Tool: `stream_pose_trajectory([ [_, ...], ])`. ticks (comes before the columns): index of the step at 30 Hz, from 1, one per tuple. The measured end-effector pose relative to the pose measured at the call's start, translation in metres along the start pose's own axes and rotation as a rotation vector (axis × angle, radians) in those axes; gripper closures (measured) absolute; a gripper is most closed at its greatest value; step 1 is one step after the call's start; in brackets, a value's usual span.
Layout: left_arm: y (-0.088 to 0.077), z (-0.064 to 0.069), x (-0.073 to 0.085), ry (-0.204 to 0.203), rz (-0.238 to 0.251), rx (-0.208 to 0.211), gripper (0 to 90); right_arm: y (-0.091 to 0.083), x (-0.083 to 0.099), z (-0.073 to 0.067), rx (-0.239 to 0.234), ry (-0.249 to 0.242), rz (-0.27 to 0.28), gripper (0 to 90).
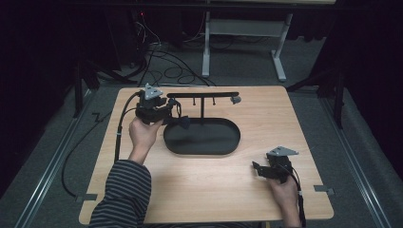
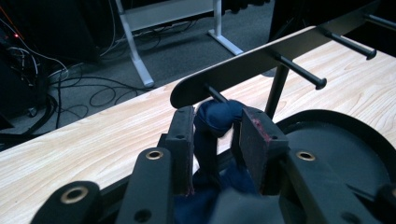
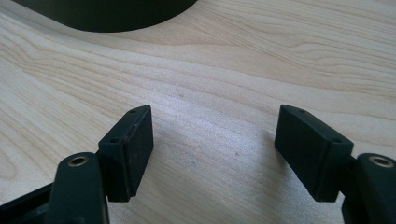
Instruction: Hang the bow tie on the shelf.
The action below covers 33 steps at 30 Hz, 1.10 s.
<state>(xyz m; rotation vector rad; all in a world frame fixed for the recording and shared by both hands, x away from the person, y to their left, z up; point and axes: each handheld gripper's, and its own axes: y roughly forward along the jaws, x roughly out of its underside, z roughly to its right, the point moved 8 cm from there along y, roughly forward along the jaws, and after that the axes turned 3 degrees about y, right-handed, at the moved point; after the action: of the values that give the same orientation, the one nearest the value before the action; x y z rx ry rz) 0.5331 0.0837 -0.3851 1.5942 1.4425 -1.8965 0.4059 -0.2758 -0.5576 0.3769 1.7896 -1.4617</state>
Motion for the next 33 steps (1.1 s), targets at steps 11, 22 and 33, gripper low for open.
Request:
stream_pose_trajectory([
  [11, -0.016, 0.004, 0.006, 0.000, 0.014, 0.019, 60.8, 0.000, 0.000, 0.000, -0.003, 0.001, -0.002, 29.4],
  [22, -0.050, -0.002, 0.027, -0.035, 0.032, 0.054, 58.0, 0.000, 0.000, 0.000, 0.001, -0.001, 0.000, 29.5],
  [33, -0.066, -0.005, 0.046, -0.041, 0.022, 0.058, 57.0, 0.000, 0.000, 0.000, 0.002, -0.003, 0.001, 29.6],
])
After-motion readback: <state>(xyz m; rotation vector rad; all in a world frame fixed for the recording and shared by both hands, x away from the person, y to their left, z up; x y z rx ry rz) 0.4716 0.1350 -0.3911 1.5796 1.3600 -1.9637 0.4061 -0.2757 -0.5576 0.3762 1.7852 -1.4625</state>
